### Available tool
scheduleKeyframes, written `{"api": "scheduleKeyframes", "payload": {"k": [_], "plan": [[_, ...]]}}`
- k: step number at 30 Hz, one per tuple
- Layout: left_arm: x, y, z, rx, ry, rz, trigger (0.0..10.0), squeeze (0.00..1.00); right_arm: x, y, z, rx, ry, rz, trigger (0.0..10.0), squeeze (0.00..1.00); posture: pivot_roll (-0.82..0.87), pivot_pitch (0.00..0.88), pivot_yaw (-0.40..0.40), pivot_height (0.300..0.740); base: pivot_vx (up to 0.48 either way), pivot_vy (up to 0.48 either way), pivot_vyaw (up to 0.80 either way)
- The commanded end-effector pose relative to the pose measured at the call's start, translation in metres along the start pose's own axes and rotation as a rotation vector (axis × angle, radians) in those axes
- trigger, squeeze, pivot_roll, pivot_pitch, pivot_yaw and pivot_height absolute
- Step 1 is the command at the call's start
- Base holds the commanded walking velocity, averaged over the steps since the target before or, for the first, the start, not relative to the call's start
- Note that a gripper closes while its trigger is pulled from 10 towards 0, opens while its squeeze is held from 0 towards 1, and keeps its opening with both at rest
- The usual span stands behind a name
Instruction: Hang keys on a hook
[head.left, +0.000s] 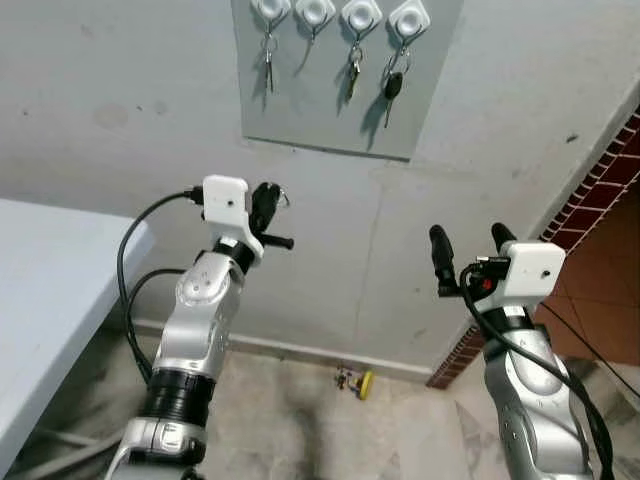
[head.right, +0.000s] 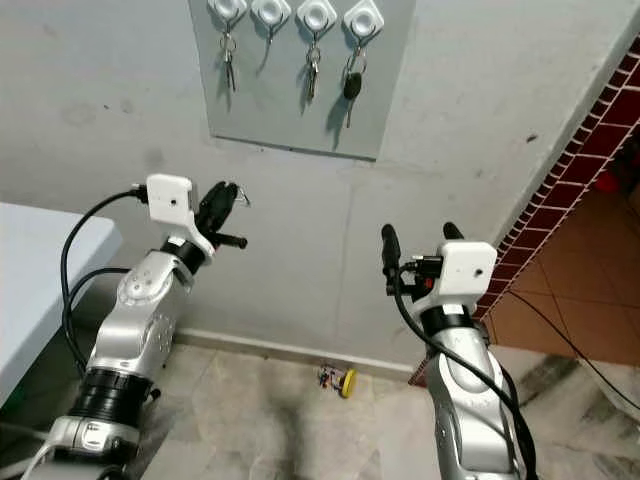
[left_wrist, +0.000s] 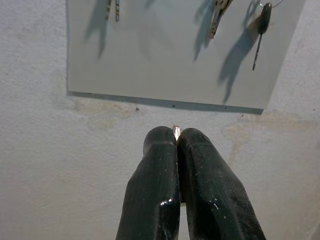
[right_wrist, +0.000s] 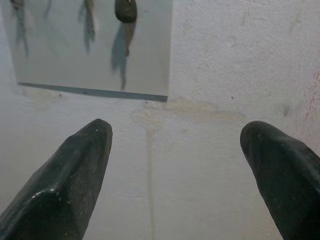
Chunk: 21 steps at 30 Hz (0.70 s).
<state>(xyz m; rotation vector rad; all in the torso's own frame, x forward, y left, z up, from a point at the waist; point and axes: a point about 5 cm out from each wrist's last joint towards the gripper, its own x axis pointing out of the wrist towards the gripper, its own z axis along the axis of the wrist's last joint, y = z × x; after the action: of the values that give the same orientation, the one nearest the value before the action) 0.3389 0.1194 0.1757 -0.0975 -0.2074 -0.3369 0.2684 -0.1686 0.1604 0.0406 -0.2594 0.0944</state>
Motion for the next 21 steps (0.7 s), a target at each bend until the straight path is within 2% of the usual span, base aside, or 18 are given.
{"api": "scheduleKeyframes", "payload": {"k": [1,7,11,16,21], "plan": [[-0.004,-0.001,0.006,0.004,-0.028,-0.021,10.0,0.00,-0.003,0.002,0.007,0.000,-0.032,0.019,10.0,0.00,-0.02,0.059,-0.017,0.740,0.000,0.000,0.00],[-0.017,0.006,-0.002,0.007,0.012,-0.014,10.0,0.00,-0.011,0.001,0.000,-0.007,0.001,0.012,10.0,0.00,-0.02,0.059,-0.017,0.740,0.000,0.000,0.00],[-0.018,0.014,0.002,-0.013,0.016,0.016,10.0,0.00,-0.011,-0.002,0.002,-0.011,0.003,0.003,10.0,0.00,-0.01,0.070,-0.020,0.740,0.000,0.000,0.00],[-0.019,0.014,0.004,-0.032,0.012,0.015,10.0,0.00,-0.009,-0.002,0.004,-0.012,-0.003,0.002,10.0,0.00,-0.01,0.070,-0.020,0.740,0.000,0.000,0.00],[-0.019,0.014,0.004,-0.041,0.014,0.010,10.0,0.00,-0.008,-0.002,0.005,-0.012,-0.007,0.002,10.0,0.00,-0.01,0.070,-0.020,0.740,0.322,0.000,0.00]]}}
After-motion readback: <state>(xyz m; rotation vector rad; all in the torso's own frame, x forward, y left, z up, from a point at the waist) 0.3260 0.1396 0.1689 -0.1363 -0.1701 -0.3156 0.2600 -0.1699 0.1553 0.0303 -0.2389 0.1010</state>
